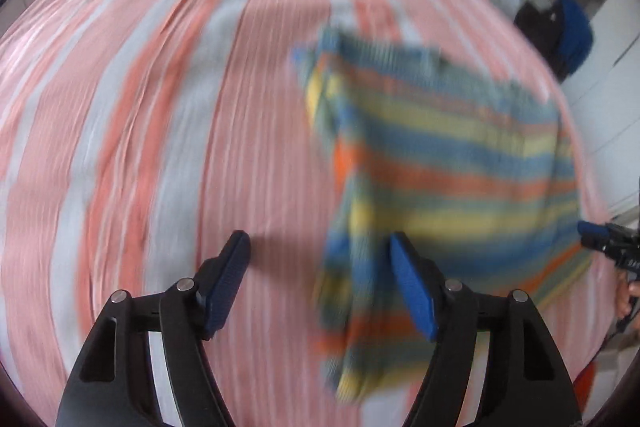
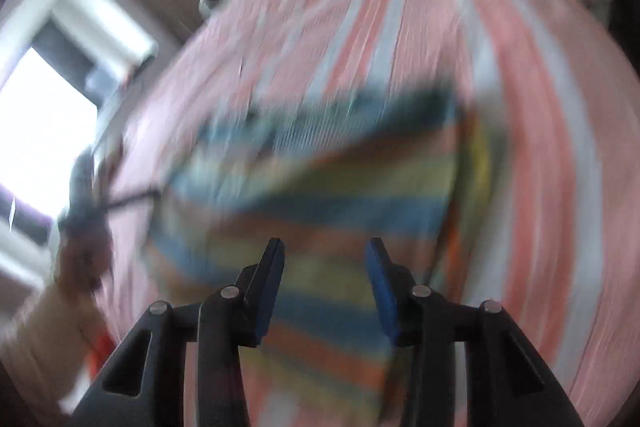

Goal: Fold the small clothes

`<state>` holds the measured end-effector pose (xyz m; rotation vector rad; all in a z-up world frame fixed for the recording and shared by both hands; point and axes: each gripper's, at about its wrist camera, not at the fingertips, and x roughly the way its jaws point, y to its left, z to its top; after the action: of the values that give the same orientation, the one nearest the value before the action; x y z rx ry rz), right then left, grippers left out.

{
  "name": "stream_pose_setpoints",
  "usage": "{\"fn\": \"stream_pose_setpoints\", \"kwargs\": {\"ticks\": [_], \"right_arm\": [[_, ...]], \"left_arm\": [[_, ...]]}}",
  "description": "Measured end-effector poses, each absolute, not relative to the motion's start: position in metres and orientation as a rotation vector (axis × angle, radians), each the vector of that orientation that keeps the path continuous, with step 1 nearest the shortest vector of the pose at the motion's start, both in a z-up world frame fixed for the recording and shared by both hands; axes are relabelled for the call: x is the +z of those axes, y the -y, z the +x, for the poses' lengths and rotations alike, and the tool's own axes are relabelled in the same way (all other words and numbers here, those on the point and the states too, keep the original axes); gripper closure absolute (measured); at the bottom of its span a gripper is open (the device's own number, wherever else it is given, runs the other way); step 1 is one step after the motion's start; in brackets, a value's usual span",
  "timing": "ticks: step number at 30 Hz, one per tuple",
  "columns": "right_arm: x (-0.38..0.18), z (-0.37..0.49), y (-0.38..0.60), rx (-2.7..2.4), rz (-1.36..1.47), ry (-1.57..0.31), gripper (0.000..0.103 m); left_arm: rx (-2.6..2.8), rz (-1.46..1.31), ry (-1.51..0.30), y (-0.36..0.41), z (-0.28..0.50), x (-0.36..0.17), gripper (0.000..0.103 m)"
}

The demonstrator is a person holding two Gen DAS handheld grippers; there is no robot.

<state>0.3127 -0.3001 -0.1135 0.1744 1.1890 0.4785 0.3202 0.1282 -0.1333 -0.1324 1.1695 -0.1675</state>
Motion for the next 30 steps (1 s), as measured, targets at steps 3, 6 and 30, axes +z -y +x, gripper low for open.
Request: {"fn": "stream_pose_setpoints", "kwargs": {"ticks": [3, 6, 30], "right_arm": [[-0.139, 0.269, 0.308, 0.366, 0.035, -1.258, 0.067], [-0.135, 0.240, 0.324, 0.315, 0.067, -1.263, 0.067], [-0.153, 0.102, 0.326, 0.129, 0.229, -0.811, 0.022]], "left_arm": [[-0.117, -0.067, -1.131, -0.135, 0.280, -0.128, 0.027], [-0.086, -0.096, -1.101, -0.141, 0.252, -0.122, 0.026], [-0.037, 0.009, -0.853, -0.062, 0.140, -0.153, 0.001]]}}
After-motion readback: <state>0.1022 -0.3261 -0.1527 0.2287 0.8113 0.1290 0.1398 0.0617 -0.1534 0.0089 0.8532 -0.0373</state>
